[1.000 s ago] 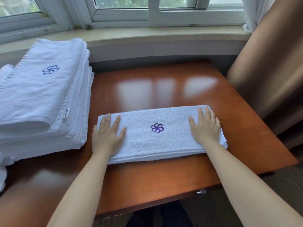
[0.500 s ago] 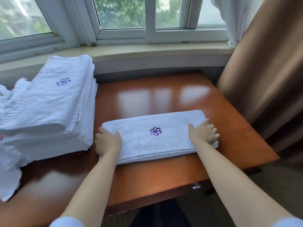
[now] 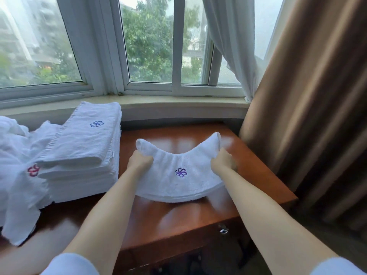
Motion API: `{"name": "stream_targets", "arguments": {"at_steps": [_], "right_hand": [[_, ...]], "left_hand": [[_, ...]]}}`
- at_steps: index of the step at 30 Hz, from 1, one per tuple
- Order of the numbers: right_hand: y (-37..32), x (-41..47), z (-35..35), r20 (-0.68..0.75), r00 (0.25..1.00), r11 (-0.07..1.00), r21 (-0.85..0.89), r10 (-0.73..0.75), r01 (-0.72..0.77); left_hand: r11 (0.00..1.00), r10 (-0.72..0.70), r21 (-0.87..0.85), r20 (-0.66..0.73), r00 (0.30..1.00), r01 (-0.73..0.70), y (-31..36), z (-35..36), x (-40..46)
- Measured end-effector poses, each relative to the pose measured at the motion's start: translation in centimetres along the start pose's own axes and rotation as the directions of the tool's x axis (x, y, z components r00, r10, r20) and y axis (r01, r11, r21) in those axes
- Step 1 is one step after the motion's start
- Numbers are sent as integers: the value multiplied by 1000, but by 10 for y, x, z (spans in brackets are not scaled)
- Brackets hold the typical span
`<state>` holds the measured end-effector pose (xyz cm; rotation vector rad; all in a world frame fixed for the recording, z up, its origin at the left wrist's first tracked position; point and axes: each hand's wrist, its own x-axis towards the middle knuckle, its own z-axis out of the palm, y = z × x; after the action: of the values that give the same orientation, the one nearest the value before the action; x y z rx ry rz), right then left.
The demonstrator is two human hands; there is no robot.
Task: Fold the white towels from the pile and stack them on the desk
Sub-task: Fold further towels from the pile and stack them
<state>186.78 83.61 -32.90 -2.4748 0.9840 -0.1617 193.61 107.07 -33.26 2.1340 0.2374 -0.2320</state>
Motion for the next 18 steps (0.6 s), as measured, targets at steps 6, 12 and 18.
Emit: {"name": "stream_targets", "arguments": {"at_steps": [6,12,18], "right_hand": [[-39,-25,-39,-186,976,990,60,-115,128],[-76,-36,-70,-292,934,961,122,-205,249],[-143,-31,-78,-242,910,914,149,-337,378]], "left_hand": [[975,85,-193,-119,989,-108,25,-31,-18],[909,110,-370,-224,968,-189,48,-69,-31],[861,38,-486,-236,971,-151,54,-118,-37]]}}
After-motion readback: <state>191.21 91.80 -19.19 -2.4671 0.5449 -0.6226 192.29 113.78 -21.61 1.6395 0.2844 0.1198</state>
